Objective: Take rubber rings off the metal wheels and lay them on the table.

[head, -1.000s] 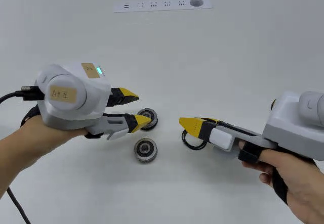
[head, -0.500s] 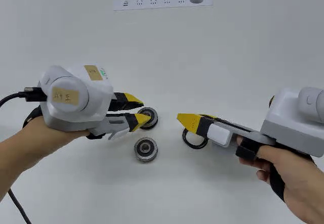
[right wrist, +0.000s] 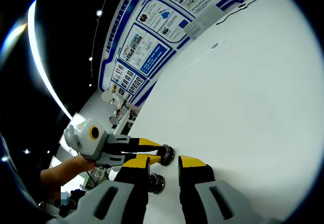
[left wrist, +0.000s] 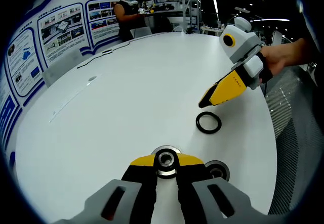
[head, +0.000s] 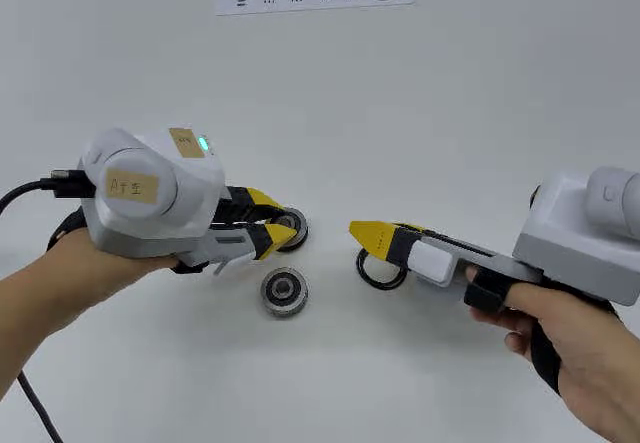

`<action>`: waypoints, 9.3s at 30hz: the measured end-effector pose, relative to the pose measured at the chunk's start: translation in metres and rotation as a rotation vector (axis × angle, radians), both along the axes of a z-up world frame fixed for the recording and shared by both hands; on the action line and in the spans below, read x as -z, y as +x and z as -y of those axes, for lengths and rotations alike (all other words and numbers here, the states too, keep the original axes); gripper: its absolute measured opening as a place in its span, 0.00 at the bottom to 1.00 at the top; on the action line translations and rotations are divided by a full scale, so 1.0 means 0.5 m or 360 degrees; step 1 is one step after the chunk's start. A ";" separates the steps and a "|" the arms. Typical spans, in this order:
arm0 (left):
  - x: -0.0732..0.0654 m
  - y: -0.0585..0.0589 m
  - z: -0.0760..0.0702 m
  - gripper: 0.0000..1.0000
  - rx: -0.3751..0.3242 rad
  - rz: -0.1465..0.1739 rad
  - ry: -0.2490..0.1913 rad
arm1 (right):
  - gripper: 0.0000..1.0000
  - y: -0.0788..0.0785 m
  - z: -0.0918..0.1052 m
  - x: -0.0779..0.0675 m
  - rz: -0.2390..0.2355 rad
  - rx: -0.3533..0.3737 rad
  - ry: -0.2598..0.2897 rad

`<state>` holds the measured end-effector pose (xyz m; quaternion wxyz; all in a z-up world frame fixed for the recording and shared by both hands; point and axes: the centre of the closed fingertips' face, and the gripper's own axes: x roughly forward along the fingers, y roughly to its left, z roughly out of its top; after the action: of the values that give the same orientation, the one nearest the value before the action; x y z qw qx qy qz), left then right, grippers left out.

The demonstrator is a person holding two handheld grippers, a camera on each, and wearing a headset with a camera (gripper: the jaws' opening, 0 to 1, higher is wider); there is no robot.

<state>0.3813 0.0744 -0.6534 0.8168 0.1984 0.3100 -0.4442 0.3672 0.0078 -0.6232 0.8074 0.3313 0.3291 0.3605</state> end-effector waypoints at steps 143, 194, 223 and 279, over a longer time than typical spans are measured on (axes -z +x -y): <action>-0.003 0.004 -0.005 0.14 0.0143 0.0031 0.0137 | 0.02 0.042 -0.135 0.045 -0.0241 -0.0062 -0.0071; -0.174 -0.026 -0.079 0.70 -0.0284 0.0274 -0.0207 | 0.02 -0.031 0.048 0.063 -0.0465 0.0330 0.0061; -0.143 -0.051 -0.082 0.73 -0.0327 0.0192 -0.0250 | 0.09 -0.025 0.093 0.070 -0.0395 0.0454 -0.0104; -0.216 -0.198 -0.241 0.95 -0.0868 0.0381 -0.0525 | 0.51 -0.077 0.246 -0.101 0.0748 -0.0162 -0.0893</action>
<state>0.2825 0.1948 -0.5453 0.9572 0.0243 0.1774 -0.2272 0.3287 -0.1151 -0.5728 0.9015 -0.0116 0.2367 0.3622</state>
